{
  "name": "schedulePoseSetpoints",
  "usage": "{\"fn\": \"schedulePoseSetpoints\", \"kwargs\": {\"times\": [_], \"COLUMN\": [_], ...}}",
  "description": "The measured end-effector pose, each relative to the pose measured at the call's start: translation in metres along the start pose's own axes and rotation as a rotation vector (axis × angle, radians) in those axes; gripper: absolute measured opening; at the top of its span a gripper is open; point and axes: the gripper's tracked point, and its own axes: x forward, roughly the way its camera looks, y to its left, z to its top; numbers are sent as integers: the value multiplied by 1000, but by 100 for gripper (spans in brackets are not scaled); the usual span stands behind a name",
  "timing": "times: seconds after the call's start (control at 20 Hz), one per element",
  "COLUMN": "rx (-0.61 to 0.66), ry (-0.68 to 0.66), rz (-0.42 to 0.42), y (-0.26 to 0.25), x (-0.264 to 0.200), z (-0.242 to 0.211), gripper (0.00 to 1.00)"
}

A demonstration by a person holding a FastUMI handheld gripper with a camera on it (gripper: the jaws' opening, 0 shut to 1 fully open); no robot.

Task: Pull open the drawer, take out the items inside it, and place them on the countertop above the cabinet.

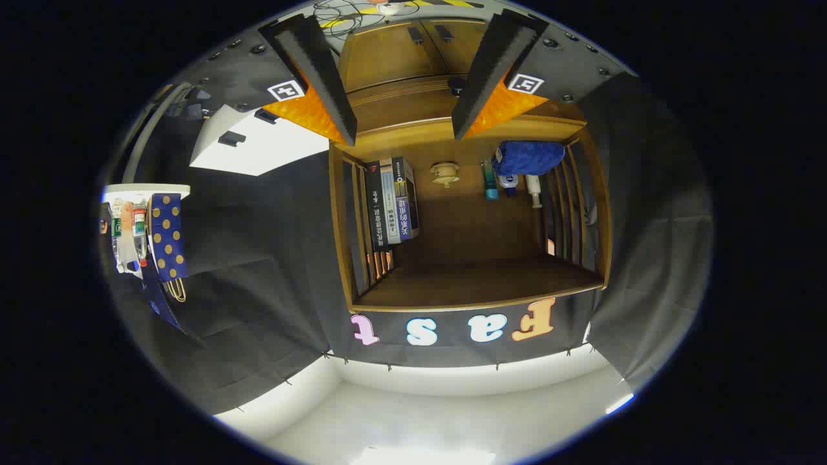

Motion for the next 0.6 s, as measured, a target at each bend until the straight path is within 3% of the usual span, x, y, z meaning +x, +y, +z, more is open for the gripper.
{"fn": "schedulePoseSetpoints", "kwargs": {"times": [0.35,0.6], "rx": [-4,-27], "ry": [-16,6], "rz": [10,-18], "y": [9,19], "x": [11,51], "z": [13,0], "gripper": [98,98]}}
